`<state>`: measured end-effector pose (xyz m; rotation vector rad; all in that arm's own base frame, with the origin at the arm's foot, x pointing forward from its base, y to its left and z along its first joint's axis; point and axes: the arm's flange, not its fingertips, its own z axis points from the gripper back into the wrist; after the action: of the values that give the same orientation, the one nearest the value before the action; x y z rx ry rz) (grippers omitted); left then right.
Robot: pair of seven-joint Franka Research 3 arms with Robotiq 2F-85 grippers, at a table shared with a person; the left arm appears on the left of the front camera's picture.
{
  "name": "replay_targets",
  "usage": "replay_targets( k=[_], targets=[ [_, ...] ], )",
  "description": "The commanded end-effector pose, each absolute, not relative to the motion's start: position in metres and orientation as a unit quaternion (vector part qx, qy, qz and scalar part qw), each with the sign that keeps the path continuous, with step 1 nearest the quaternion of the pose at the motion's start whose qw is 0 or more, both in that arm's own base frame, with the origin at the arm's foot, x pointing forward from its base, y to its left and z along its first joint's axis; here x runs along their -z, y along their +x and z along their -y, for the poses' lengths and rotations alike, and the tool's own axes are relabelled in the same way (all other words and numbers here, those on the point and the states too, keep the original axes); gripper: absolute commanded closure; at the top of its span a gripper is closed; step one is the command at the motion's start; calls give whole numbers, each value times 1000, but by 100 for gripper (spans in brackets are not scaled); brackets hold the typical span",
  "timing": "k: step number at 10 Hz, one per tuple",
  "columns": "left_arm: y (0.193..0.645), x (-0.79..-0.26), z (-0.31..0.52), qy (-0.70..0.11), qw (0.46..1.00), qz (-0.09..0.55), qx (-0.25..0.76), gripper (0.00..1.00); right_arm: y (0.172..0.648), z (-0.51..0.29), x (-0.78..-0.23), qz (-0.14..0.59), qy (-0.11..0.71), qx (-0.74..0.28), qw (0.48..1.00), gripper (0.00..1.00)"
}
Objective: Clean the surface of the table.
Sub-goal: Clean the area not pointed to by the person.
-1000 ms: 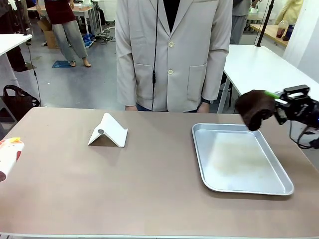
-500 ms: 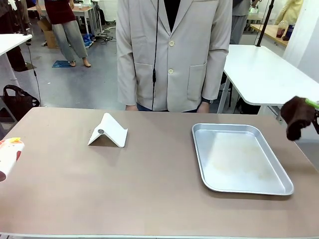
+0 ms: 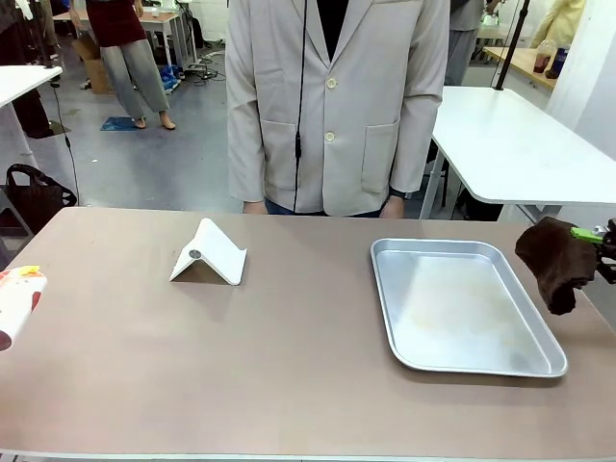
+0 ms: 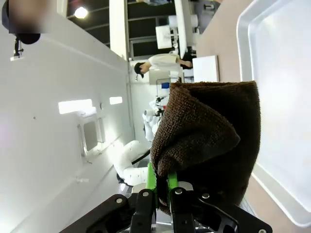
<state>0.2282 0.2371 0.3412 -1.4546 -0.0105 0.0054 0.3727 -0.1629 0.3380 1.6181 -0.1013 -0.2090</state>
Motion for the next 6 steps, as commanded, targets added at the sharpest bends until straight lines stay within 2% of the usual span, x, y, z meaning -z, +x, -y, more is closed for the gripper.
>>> replay_targets(
  k=[1, 6],
  targets=[
    [227, -344, -236, -667, 745, 6, -1, 79, 370, 169, -337, 50, 728, 113, 674, 90],
    [227, -344, -236, -667, 745, 6, -1, 79, 370, 169, -337, 50, 728, 113, 674, 90]
  ],
)
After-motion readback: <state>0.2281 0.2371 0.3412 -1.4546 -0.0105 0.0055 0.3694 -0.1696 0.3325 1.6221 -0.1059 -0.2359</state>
